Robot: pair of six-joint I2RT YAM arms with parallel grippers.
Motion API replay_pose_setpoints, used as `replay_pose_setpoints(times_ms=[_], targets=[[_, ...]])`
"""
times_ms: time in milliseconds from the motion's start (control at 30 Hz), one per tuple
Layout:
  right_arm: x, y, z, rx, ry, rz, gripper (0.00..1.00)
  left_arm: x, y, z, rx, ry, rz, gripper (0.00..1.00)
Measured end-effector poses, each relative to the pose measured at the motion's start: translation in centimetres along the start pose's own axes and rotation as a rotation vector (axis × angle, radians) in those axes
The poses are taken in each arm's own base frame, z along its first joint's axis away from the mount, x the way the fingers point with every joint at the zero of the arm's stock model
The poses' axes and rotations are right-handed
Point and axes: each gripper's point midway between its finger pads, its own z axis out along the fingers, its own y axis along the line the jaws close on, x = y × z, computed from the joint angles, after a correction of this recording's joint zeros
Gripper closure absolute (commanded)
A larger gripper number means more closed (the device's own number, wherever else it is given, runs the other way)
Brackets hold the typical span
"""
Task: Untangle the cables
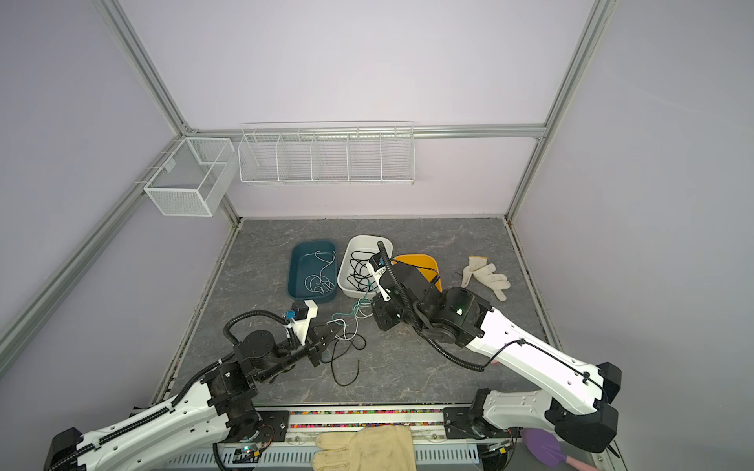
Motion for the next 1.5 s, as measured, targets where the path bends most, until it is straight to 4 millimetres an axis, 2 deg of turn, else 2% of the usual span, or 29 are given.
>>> replay_pose_setpoints(times_ms=[233,400,767,900,1133,1367,1500], targets=[[0.9,-1.0,-0.2,0.030,-0.015,0.009,0.93,0.6,0.2,-0.5,-0.011,0.026,0.012,1.00],[2.6,-2.3,0.4,0.077,0.002,0.021,0.93,-0.4,0.7,-1.6,-0.052,0.010,0.014,1.00],[10.6,-5.3,4.3,0.190,0.168,0.062,0.93,-5.7,1.7,-5.1,-0.176,-0.086,0.001,1.00],[12.5,-5.8,5.3,0.204,0.200,0.080,0.93,-7.8,1.6,-6.1,-0.200,-0.111,0.003,1.00],[16.2,-6.4,7.0,0.211,0.256,0.115,0.93,-12.9,0.6,-8.1,-0.211,-0.176,0.014,1.00],[19.2,-6.9,8.5,0.226,0.315,0.139,0.93,-17.4,-0.5,-9.2,-0.223,-0.198,0.052,1.00],[20.2,-7.2,8.8,0.233,0.336,0.146,0.93,-19.9,-1.1,-10.1,-0.221,-0.222,0.069,1.00]])
